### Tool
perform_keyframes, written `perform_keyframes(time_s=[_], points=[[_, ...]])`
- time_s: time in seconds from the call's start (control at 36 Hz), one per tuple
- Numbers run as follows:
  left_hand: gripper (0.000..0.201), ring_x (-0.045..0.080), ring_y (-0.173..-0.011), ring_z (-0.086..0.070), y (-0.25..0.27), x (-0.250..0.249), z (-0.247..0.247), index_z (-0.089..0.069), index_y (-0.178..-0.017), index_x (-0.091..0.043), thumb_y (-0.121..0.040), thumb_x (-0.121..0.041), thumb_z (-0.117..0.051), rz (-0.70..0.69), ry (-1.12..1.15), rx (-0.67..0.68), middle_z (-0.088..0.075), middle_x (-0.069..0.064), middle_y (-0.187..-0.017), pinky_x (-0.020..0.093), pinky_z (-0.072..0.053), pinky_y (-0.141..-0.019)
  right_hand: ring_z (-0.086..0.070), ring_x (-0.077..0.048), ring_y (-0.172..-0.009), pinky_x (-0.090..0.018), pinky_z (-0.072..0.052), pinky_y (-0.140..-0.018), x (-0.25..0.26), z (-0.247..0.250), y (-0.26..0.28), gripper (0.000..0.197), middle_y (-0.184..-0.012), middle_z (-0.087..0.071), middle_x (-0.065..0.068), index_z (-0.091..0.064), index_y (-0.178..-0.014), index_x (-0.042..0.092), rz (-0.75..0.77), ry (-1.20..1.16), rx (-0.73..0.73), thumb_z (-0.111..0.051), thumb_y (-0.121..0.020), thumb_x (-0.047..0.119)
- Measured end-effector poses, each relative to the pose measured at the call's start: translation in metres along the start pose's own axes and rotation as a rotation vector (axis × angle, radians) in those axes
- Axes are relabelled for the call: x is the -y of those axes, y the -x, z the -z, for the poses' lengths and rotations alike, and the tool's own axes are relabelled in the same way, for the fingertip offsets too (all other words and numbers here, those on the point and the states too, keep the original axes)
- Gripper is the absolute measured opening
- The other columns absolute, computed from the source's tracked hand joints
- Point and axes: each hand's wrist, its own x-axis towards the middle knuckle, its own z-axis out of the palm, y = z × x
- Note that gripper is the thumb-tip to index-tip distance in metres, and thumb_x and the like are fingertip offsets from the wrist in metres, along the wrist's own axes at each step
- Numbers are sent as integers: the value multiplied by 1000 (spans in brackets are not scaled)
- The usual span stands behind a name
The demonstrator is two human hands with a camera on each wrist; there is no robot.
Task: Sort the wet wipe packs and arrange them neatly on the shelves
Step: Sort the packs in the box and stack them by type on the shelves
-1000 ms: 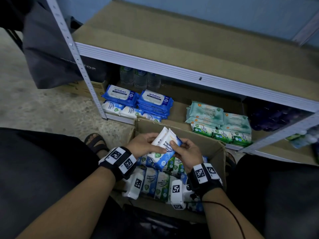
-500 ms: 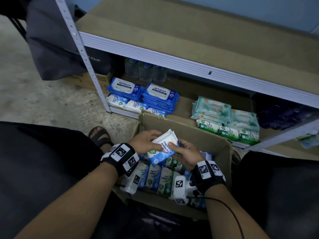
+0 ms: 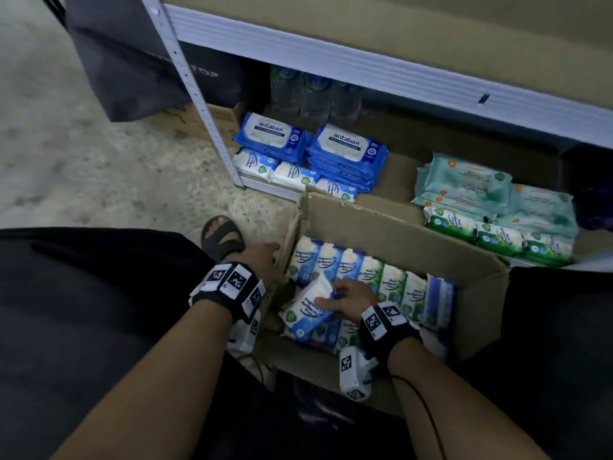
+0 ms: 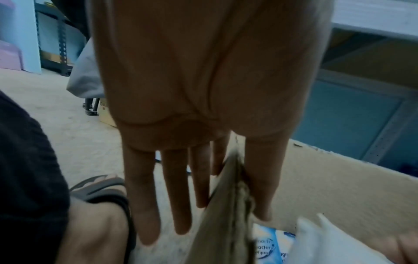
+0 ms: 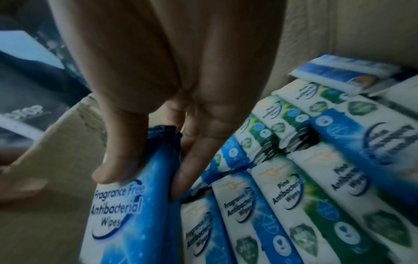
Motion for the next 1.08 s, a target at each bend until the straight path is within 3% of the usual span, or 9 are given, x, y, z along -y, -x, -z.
perform_keyframes(time_s=[0.11,0.33,0.44,0.56,0.67,0.75,0.86,0.97,1.08], points=[[57,23,-118,-57,-10,9,-1,-48,-140,-26,-88,-32,-71,-75,24,41,-60,1,-134,32,-47,-95,-58,-27,-115,-41,-49,-97,11,-14,-20,60,-121,-59,-5,-60,-126,9,82,236,83,-83,-78,35],[56,21,-114,-64,-37,42,-2,-67,-119,-40,-66,-42,-85,-91,329,174,-71,-6,-117,51,-47,-102,-59,-15,-104,-20,-41,-80,19,-46,-65,51,-113,-62,2,-64,-120,13,154,415,172,-84,-76,27],[61,4,-117,-60,-34,39,4,-57,-132,-39,-77,-31,-83,-60,415,261,-69,-18,-118,31,-45,-104,-57,-13,-102,-18,-40,-80,6,-52,-80,53,-110,-59,3,-63,-123,12,180,432,164,-84,-76,24],[57,-16,-101,-59,-31,34,8,-55,-131,-40,-81,-29,-78,-112,409,236,-68,-32,-103,5,-43,-81,-60,-20,-109,-26,-48,-91,-2,-56,-90,61,-123,-61,-6,-60,-130,11,222,484,123,-83,-77,30],[57,-23,-88,-57,-30,40,7,-57,-131,-32,-81,-13,-78,-123,441,151,-67,-36,-88,1,-42,-73,-60,-26,-114,-23,-44,-90,-3,-67,-99,59,-126,-64,-10,-62,-131,10,260,559,58,-81,-80,32],[61,-25,-87,-56,-31,42,8,-54,-132,-35,-81,-12,-78,-120,435,165,-65,-40,-84,2,-41,-75,-61,-32,-108,-36,-50,-90,-4,-73,-100,49,-115,-69,-11,-67,-124,21,357,767,-13,-75,-81,43],[64,-31,-78,-51,-33,42,8,-53,-137,-23,-80,-11,-79,-144,446,158,-58,-46,-71,-4,-36,-72,-59,-37,-108,-41,-50,-87,-3,-75,-98,44,-111,-69,-16,-68,-121,18,439,887,-71,-73,-81,34],[65,-27,-84,-54,-35,43,7,-53,-137,-23,-79,-7,-78,-150,493,166,-63,-41,-78,-3,-38,-74,-60,-36,-104,-40,-50,-82,2,-75,-101,43,-107,-66,-18,-62,-125,15,374,999,-22,-65,-88,36],[70,-14,-102,-59,-34,46,6,-50,-142,-22,-80,-4,-77,-131,572,217,-70,-25,-103,3,-42,-82,-60,-36,-104,-41,-51,-77,5,-78,-101,47,-113,-62,-17,-49,-131,12,324,1057,17,-58,-94,39]])
